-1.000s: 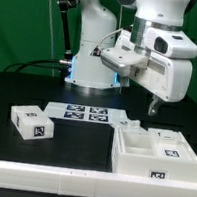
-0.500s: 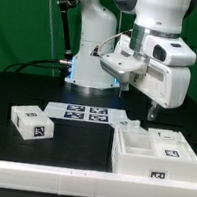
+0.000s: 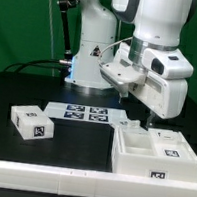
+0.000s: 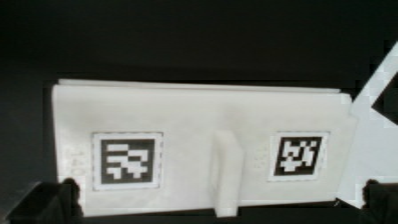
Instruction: Assemble cabinet
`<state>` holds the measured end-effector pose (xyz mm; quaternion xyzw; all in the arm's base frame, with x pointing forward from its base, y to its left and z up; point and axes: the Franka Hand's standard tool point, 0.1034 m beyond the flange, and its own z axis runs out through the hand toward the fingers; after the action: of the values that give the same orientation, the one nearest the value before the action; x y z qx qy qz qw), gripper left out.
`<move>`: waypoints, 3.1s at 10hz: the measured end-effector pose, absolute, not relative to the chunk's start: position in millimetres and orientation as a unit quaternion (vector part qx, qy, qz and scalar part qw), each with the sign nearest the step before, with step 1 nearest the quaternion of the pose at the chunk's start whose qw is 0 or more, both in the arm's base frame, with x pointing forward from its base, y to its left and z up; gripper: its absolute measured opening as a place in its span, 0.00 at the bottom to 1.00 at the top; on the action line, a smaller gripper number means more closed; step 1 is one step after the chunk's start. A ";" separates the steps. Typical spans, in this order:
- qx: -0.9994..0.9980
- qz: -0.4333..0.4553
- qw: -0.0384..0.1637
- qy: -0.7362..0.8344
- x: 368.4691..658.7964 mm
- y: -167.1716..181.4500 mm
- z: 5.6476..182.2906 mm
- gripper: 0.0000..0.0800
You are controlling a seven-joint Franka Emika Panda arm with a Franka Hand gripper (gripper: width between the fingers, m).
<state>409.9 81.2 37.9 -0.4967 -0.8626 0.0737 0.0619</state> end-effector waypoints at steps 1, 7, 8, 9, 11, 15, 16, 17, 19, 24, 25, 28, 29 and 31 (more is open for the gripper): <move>-0.497 0.074 0.065 -0.862 408.3 80.8 35.2 1.00; -0.503 0.070 0.061 -0.859 411.8 79.9 35.5 1.00; -0.505 0.062 0.057 -0.859 412.3 79.3 34.6 1.00; -0.505 0.063 0.058 -0.859 411.9 79.0 34.3 1.00; -0.508 0.054 0.052 -0.858 414.2 78.9 34.2 1.00; -0.511 0.025 0.040 -0.858 411.8 82.6 28.4 1.00; -0.511 0.023 0.041 -0.858 408.1 83.2 25.5 1.00; -0.513 0.007 0.035 -0.857 406.4 84.6 22.8 1.00; -0.515 0.004 0.035 -0.857 403.0 84.4 20.6 1.00; -0.515 0.008 0.043 -0.856 398.1 84.4 14.1 0.97; -0.515 0.009 0.044 -0.856 397.5 84.5 13.5 0.73; -0.517 0.009 0.044 -0.855 397.4 83.1 13.1 0.30; -0.518 0.009 0.044 -0.854 397.7 82.0 13.1 0.30; -0.518 0.008 0.044 -0.854 398.1 82.2 13.4 0.08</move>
Offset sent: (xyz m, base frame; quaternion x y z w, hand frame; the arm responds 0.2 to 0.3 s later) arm 0.0040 -0.0004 0.0073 -0.0012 -0.0094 0.0030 1.0000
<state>398.1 82.2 13.4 -0.5182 -0.8541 0.0083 0.0439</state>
